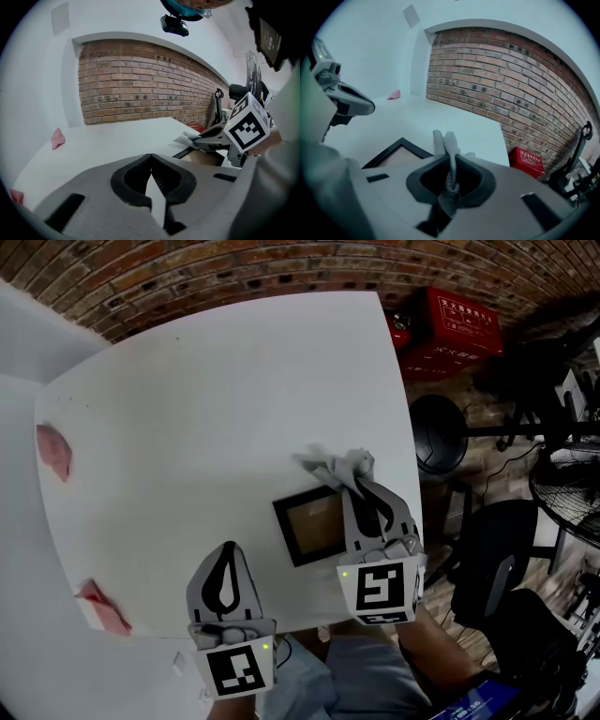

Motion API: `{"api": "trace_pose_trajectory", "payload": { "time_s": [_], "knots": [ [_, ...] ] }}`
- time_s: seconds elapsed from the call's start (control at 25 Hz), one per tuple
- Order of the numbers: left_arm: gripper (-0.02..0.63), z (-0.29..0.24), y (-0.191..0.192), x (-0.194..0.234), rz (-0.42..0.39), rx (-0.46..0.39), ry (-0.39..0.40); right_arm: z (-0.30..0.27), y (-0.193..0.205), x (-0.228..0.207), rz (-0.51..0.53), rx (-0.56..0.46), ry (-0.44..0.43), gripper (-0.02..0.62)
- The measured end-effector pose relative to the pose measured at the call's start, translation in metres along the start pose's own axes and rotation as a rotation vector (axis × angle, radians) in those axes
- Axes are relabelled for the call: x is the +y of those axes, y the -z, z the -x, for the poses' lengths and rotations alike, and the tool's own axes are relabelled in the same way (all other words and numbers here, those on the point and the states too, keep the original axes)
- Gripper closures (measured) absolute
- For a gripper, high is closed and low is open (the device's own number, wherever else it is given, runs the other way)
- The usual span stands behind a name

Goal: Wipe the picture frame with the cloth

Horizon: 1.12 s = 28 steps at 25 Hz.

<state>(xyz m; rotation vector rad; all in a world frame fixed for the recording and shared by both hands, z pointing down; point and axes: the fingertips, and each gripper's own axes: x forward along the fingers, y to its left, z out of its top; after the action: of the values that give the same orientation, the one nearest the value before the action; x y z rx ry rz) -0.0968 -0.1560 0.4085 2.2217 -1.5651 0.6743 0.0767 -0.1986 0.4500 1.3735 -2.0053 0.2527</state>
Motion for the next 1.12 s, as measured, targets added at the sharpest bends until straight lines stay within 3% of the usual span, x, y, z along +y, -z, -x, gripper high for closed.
{"api": "trace_pose_trajectory", "payload": {
  "time_s": [0.72,1.12],
  "knots": [
    [0.597,-0.003,-0.028,-0.035,-0.053,-0.04,0.035,0.034,0.02,-0.075,-0.033,0.003,0.136,0.565],
    [0.597,0.061,-0.095,-0.073,-0.082,-0.243,0.018,0.133,-0.012,-0.094,-0.18,-0.168,0.143,0.565]
  ]
}}
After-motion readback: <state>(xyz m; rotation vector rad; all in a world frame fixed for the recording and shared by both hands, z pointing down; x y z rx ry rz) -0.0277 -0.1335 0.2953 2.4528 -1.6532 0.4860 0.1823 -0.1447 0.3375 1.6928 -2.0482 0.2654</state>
